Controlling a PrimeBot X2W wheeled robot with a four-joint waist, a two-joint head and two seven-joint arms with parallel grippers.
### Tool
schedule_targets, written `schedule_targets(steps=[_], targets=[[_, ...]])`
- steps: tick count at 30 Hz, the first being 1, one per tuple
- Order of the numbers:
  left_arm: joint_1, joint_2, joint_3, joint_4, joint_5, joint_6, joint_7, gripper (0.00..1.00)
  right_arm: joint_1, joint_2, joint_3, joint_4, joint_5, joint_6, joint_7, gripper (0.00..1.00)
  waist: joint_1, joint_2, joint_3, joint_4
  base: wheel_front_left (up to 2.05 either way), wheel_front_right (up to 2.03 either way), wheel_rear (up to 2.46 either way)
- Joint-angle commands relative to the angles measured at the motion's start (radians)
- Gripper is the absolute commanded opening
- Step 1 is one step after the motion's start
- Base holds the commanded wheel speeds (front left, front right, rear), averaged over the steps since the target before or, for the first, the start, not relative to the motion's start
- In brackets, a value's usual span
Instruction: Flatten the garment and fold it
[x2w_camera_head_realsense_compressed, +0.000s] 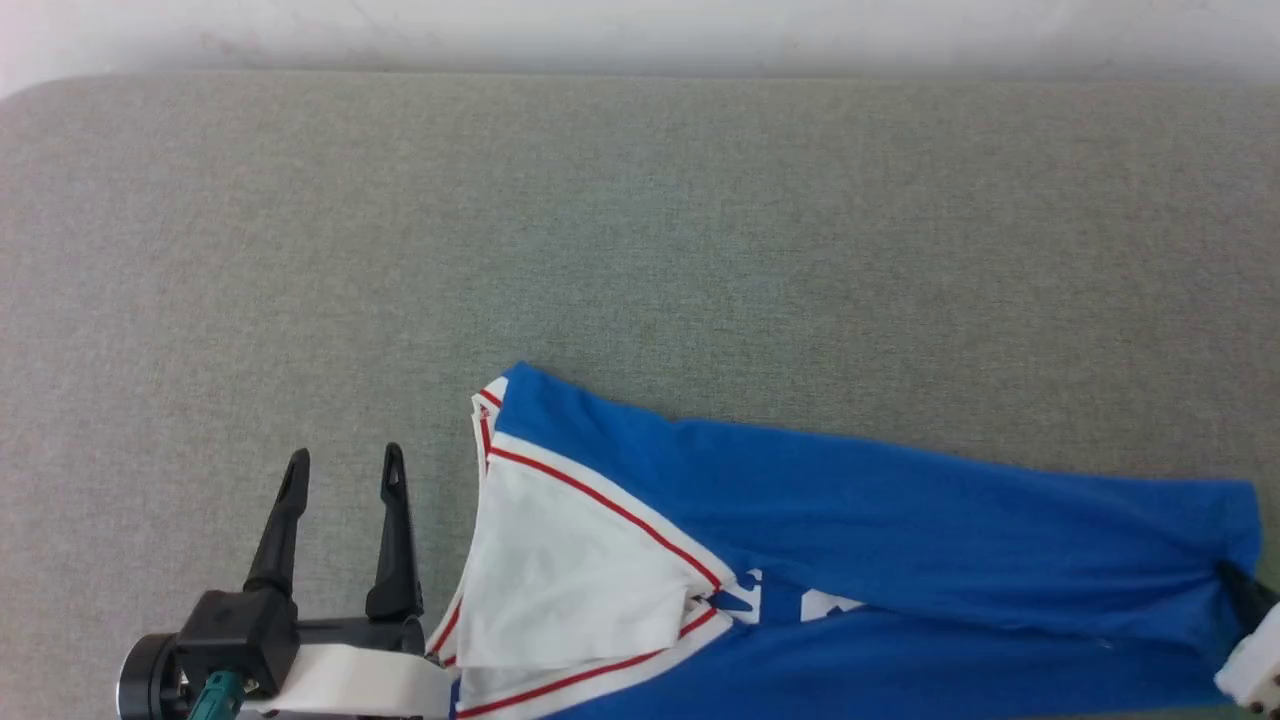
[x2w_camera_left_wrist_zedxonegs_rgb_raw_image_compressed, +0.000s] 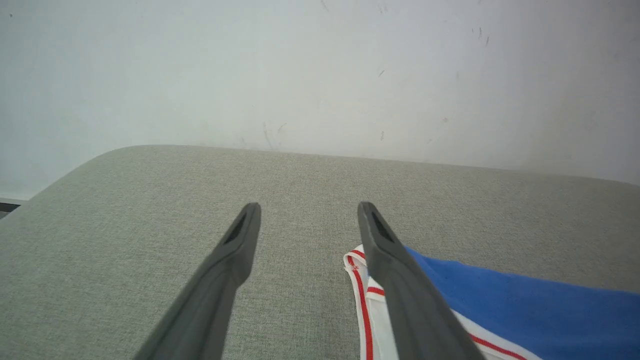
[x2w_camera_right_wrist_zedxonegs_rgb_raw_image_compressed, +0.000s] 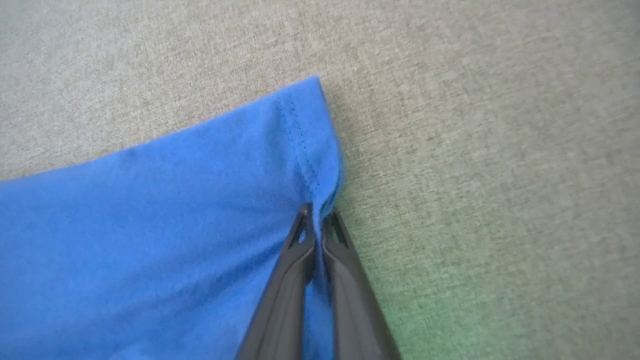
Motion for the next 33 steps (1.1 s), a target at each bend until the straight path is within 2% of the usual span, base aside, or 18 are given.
schedule_targets(steps=[1, 8, 12, 17, 21, 25, 29, 33], targets=[[-0.006, 0.006, 0.004, 0.001, 0.011, 0.007, -0.008, 1.00, -0.018, -0.014, -0.020, 0.013, -0.015, -0.003, -0.011, 0.00, 0.0000, -0.0001, -0.012, -0.011, 0.00, 0.00, 0.00], [0.000, 0.022, -0.012, 0.032, 0.028, 0.004, -0.002, 1.00, -0.041, -0.126, -0.160, 0.029, -0.087, -0.003, -0.037, 0.00, 0.0000, -0.0001, -0.053, -0.024, 0.00, 0.00, 0.00], [0.008, 0.024, -0.020, 0.049, 0.031, 0.005, 0.000, 1.00, -0.032, -0.128, -0.136, 0.003, -0.070, -0.003, -0.017, 0.00, 0.0000, -0.0001, -0.073, -0.029, 0.00, 0.00, 0.00], [0.017, 0.018, -0.027, 0.064, 0.020, -0.002, -0.001, 1.00, 0.001, -0.075, 0.024, -0.111, -0.022, -0.003, 0.025, 0.00, 0.0000, -0.0001, -0.096, -0.036, 0.00, 0.00, 0.00], [0.022, 0.013, -0.027, 0.074, 0.010, -0.007, -0.002, 1.00, 0.005, -0.012, 0.219, -0.219, 0.016, -0.003, 0.070, 0.00, 0.0000, -0.0001, -0.111, -0.041, 0.00, 0.00, 0.00], [0.015, 0.008, -0.030, 0.080, 0.005, -0.014, -0.003, 1.00, -0.034, 0.022, 0.412, -0.298, 0.051, -0.003, 0.097, 0.00, 0.0000, -0.0001, -0.113, -0.041, 0.00, 0.00, 0.00], [-0.006, 0.004, -0.036, 0.083, 0.003, -0.022, -0.002, 1.00, -0.094, 0.048, 0.556, -0.323, 0.069, -0.003, 0.104, 0.00, 0.0000, -0.0001, -0.097, -0.028, 0.00, 0.00, 0.00], [-0.019, -0.002, -0.036, 0.087, -0.001, -0.026, -0.002, 1.00, -0.155, 0.072, 0.649, -0.299, 0.079, -0.003, 0.104, 0.00, 0.0000, -0.0001, -0.076, -0.008, 0.00, 0.00, 0.00]])
